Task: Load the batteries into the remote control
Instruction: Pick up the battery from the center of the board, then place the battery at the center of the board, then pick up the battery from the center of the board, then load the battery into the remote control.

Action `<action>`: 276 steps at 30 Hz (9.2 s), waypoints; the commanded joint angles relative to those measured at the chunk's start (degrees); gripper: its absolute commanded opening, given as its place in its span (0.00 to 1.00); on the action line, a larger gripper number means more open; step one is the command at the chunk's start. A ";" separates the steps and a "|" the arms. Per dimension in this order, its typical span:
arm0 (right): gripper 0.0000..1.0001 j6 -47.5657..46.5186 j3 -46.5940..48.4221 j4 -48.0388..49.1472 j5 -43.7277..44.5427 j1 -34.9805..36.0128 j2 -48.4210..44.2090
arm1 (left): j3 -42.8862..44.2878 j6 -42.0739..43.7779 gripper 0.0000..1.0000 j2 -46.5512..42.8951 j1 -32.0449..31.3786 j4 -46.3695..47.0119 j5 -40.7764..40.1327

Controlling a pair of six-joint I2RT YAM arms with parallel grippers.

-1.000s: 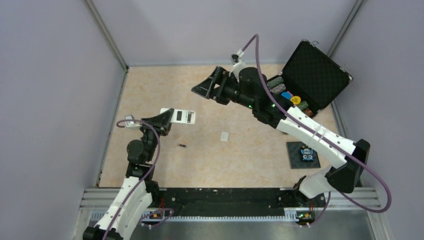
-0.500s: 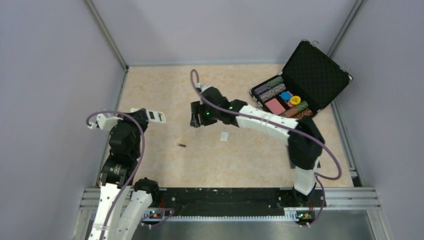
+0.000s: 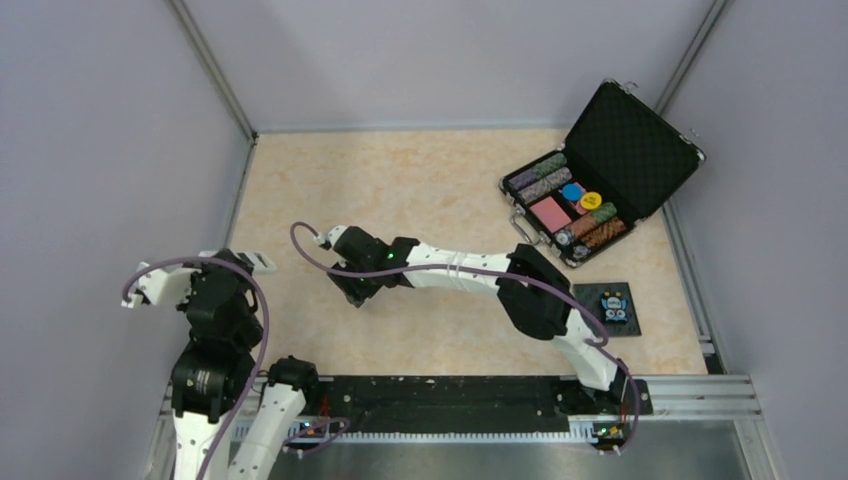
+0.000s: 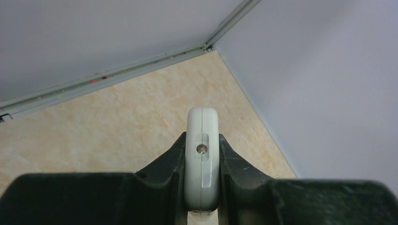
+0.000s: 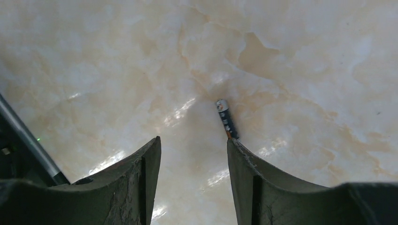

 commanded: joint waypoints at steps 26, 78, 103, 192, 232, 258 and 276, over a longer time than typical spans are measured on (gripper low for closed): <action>0.01 5.38 4.74 -6.25 16.56 -3.26 3.60 | 0.74 1.20 0.00 -2.62 0.29 1.69 -2.23; 0.51 -10.18 -39.44 -6.40 5.54 -25.88 -41.03 | -16.59 8.08 0.00 -1.27 0.29 24.25 39.05; 0.58 -53.45 -41.37 -14.49 -1.74 -26.33 -31.90 | -12.33 7.60 0.00 2.34 0.31 20.97 28.91; 0.00 75.66 -49.45 24.66 -17.99 -16.27 -53.45 | -26.72 -15.50 0.00 22.55 -0.41 61.99 73.56; 0.00 87.53 -52.42 30.51 -18.80 -14.86 -44.01 | -25.22 -14.69 0.00 24.95 -0.37 61.39 76.19; 0.19 83.38 -48.20 24.94 -16.33 -15.14 -40.76 | -21.11 -15.75 0.00 23.13 -0.37 48.14 76.22; 0.42 81.61 -49.51 22.11 -18.56 -15.93 -47.33 | -19.32 -13.66 0.00 26.04 -0.32 45.20 70.24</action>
